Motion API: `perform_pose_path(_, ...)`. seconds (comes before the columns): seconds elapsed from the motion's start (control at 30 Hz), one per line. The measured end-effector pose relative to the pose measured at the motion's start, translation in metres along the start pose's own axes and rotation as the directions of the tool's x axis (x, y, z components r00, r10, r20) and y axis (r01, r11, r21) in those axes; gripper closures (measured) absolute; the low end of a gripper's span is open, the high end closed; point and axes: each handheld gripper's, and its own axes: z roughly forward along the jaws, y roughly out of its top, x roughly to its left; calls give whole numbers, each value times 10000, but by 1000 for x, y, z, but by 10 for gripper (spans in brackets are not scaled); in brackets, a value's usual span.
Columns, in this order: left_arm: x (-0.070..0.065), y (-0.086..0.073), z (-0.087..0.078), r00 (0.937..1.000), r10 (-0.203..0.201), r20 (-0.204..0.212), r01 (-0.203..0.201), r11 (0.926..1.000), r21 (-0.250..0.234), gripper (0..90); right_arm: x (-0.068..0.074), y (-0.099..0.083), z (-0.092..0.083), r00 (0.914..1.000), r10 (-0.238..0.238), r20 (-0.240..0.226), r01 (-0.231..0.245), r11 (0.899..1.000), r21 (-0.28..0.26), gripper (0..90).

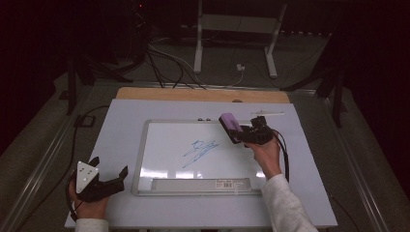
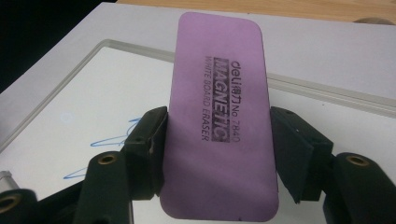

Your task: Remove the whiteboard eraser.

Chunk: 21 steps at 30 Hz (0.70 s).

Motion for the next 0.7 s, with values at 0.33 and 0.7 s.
perform_pose_path(0.33,0,0,0,10000,27,20,-27,10000,-5,6,9,-2,5,9996,-252,-125,254,9995,170,401)
perform_pose_path(0.7,0,0,1,10000,44,35,-44,10000,-1,6,26,-5,12,9965,-782,-283,793,9961,396,400)
